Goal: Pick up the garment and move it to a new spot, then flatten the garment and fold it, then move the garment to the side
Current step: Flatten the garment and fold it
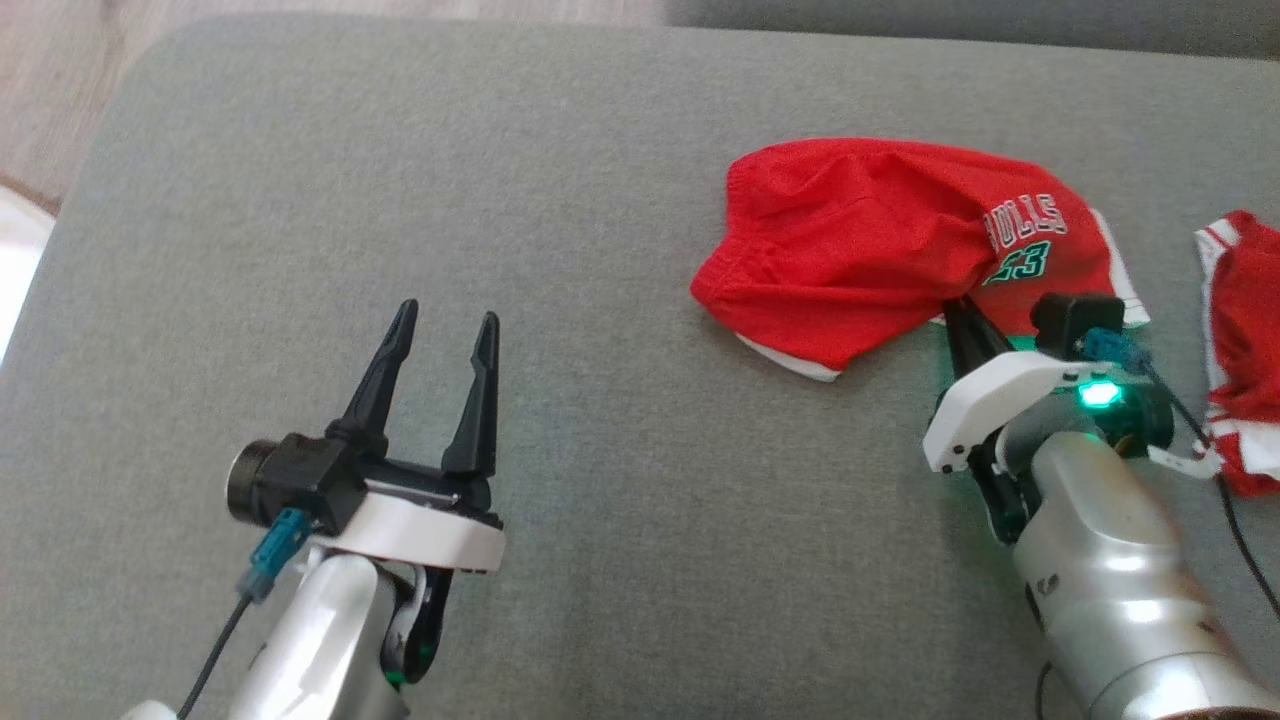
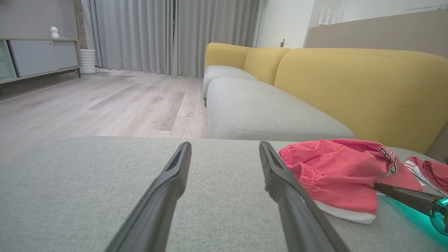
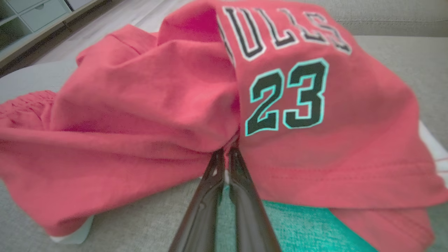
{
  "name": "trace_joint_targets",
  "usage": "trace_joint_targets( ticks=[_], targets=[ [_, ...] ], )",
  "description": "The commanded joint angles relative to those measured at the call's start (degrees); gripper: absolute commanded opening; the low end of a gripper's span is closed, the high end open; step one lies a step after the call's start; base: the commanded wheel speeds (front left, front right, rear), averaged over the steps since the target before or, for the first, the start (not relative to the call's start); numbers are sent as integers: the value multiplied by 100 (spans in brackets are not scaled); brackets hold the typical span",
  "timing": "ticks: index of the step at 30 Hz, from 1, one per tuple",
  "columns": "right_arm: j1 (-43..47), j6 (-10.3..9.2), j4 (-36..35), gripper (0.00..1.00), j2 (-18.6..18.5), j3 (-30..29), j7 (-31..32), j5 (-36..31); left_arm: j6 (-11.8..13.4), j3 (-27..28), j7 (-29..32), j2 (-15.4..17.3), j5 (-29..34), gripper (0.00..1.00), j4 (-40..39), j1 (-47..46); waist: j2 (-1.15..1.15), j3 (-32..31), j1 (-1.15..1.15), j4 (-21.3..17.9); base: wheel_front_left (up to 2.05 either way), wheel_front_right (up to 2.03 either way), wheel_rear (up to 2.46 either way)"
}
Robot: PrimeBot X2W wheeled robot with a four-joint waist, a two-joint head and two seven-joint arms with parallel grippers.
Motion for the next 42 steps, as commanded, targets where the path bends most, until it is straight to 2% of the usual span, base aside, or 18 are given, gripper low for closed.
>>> trace_joint_targets(
  ticks=[1,8,14,17,24,27,29,32,35,42],
  targets=[
    [-43,39,-113,0,69,191,-118,87,-33,249,-61,46,81,100,-151,-113,0,-103,0,-101,0,0,0],
    [248,39,-728,0,69,1035,-413,813,-84,405,-61,-14,119,100,-148,102,0,-513,0,-476,0,0,0],
    [579,39,-1798,0,69,1640,-455,1129,-97,526,-61,-74,137,100,-167,313,0,-883,0,-733,0,0,0],
    [729,39,-2488,0,69,1808,-281,1198,-103,558,-61,-106,153,100,-179,419,0,-1009,0,-785,0,0,0],
    [1178,39,-4516,0,68,1761,670,1633,-135,640,-61,-148,177,100,-256,558,0,-1113,0,-713,0,0,0],
    [1350,39,-5300,0,68,1517,1127,1939,-153,668,-61,-149,191,100,-282,580,0,-1063,0,-644,0,0,0],
    [1431,39,-5583,0,60,1248,1393,1961,-163,680,-61,-154,202,100,-295,574,0,-1005,0,-600,0,0,0],
    [1509,39,-5668,0,57,981,1582,1875,-175,679,-61,-168,211,100,-300,557,0,-929,0,-558,0,0,0],
    [1562,39,-5450,0,59,729,1699,1649,-204,651,-61,-191,229,100,-272,516,0,-794,0,-535,0,0,0],
    [1155,39,-3905,0,50,41,1569,591,-276,550,-61,-253,298,100,-184,318,0,-523,0,-481,0,0,0]
  ],
)
